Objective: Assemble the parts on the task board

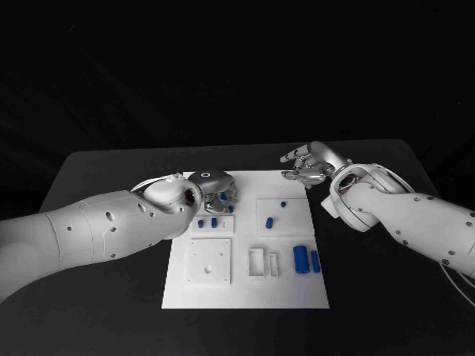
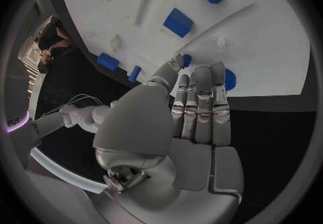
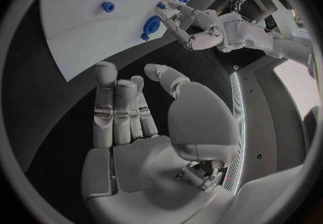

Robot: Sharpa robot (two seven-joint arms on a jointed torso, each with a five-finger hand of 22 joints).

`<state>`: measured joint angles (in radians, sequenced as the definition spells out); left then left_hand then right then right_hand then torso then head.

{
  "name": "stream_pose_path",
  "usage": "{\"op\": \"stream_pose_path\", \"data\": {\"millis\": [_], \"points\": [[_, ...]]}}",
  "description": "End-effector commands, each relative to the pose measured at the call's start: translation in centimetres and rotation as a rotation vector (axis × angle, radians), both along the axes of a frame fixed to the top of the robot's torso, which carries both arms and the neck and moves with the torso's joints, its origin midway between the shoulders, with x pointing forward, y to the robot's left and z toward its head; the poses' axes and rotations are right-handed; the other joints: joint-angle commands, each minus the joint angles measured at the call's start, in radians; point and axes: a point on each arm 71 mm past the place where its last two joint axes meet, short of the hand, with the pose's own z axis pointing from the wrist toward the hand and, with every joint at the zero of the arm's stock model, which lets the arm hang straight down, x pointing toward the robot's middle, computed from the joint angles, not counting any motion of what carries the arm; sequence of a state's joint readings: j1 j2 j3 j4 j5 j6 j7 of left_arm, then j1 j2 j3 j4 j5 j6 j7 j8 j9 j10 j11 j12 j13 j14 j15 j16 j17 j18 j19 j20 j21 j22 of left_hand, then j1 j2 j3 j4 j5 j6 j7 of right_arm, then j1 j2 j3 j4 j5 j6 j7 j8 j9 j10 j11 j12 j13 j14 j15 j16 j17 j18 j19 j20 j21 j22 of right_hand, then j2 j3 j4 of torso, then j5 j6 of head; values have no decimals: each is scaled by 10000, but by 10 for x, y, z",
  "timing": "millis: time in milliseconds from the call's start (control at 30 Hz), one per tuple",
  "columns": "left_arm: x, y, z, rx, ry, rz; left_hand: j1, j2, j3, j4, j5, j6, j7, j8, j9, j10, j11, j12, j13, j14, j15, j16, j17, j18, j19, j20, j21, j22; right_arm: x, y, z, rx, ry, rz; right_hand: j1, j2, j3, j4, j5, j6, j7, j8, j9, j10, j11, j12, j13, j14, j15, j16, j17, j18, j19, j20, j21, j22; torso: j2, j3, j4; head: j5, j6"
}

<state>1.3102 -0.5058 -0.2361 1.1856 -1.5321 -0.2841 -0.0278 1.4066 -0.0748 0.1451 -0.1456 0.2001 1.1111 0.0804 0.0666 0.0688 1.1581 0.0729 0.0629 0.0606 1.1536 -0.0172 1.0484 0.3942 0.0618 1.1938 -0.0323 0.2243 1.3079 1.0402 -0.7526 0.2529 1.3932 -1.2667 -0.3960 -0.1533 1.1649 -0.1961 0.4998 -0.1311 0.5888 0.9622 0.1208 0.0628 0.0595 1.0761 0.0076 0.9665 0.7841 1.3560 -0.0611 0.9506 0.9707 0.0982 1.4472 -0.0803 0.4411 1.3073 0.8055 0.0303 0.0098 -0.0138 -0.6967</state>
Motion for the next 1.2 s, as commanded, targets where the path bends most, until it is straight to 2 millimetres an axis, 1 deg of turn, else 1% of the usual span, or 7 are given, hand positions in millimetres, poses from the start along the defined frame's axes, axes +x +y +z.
{"op": "stream_pose_path", "data": {"millis": [33, 167, 200, 400, 867, 1067, 1200], "points": [[0, -2, -1, 152, -45, -109, 67, 62, 141, -6, 10, 48, 96, -37, -11, 103, -6, -34, -12, 106, -9, 66, 21, 179, 79, -47, 32, 236, -1, 2, 0, -7, -4, 159, -94, -18, 44, -23, 63, 67, 20, -23, 16, -77, -10, -20, -12, -57, -2, -58, -11, 99, -72, 1, -19, 445, -8, 8, 6, -9, -2], [1, -2, -2, 183, -24, -106, 44, 127, 370, 28, 7, 154, 86, -39, -9, 183, -52, -38, -13, 118, -54, 119, 42, 174, 42, -82, 194, 242, -1, 3, 0, -4, -2, 174, -94, -18, 44, -23, 63, 67, 20, -23, 16, -77, -10, -20, -12, -57, -2, -58, -11, 99, -72, 1, -19, 445, -11, 5, -1, -17, -1], [1, -2, -3, 188, -18, -110, 28, 170, 426, 54, 24, 213, 22, -34, -12, 219, -118, -43, -14, 119, -94, 130, 46, 160, 23, -98, 229, 239, -1, 3, 1, -3, -2, 176, -94, -18, 44, -23, 63, 67, 20, -23, 16, -77, -10, -20, -12, -57, -2, -58, -11, 99, -72, 1, -19, 445, -12, 5, -2, -18, -3], [2, -1, -5, 216, 28, -129, -51, 179, 680, 140, 39, 294, -69, -39, -37, 331, -222, -49, -15, 179, -167, 214, 77, 95, 1, -176, 428, 237, -1, 3, 1, -4, 0, 182, -96, -12, 34, -24, 68, 129, 18, -20, 19, -76, -11, -13, -17, -52, -3, -50, -14, 97, -63, 0, -12, 450, -6, 4, 1, -31, -10], [1, -3, -8, 214, 217, -187, -104, 70, 779, 193, -28, 74, -82, -48, -48, 309, -210, -52, -17, 254, -168, 309, 94, 101, -5, -179, 616, 225, -1, 3, 1, 1, 1, 191, -96, -12, 34, -24, 68, 129, 18, -20, 19, -76, -11, -13, -17, -52, -3, -50, -14, 97, -63, 0, -12, 450, -12, 9, 0, -70, -20], [0, -5, -9, 218, 317, -214, -154, -75, 778, 189, -57, -433, -156, -49, -64, 51, -148, -53, -19, 273, -140, 289, 64, 115, 8, -157, 615, 209, -1, 4, 0, 5, 0, 195, -91, -9, 52, -34, 75, 170, 15, -20, 20, -78, -13, -10, -15, -53, -6, -45, -10, 96, -63, -3, -14, 451, -11, 8, 3, -85, -33], [0, -5, -10, 293, 419, -190, -154, -51, 798, 207, -59, -343, -108, -41, -61, 17, -140, -52, -19, 288, -135, 296, 58, 126, 18, -149, 604, 212, -1, 4, 0, 5, 0, 194, -91, -9, 52, -34, 75, 170, 15, -20, 20, -78, -13, -10, -15, -53, -6, -45, -10, 96, -63, -3, -14, 451, -13, 9, 2, -95, -40]]}}
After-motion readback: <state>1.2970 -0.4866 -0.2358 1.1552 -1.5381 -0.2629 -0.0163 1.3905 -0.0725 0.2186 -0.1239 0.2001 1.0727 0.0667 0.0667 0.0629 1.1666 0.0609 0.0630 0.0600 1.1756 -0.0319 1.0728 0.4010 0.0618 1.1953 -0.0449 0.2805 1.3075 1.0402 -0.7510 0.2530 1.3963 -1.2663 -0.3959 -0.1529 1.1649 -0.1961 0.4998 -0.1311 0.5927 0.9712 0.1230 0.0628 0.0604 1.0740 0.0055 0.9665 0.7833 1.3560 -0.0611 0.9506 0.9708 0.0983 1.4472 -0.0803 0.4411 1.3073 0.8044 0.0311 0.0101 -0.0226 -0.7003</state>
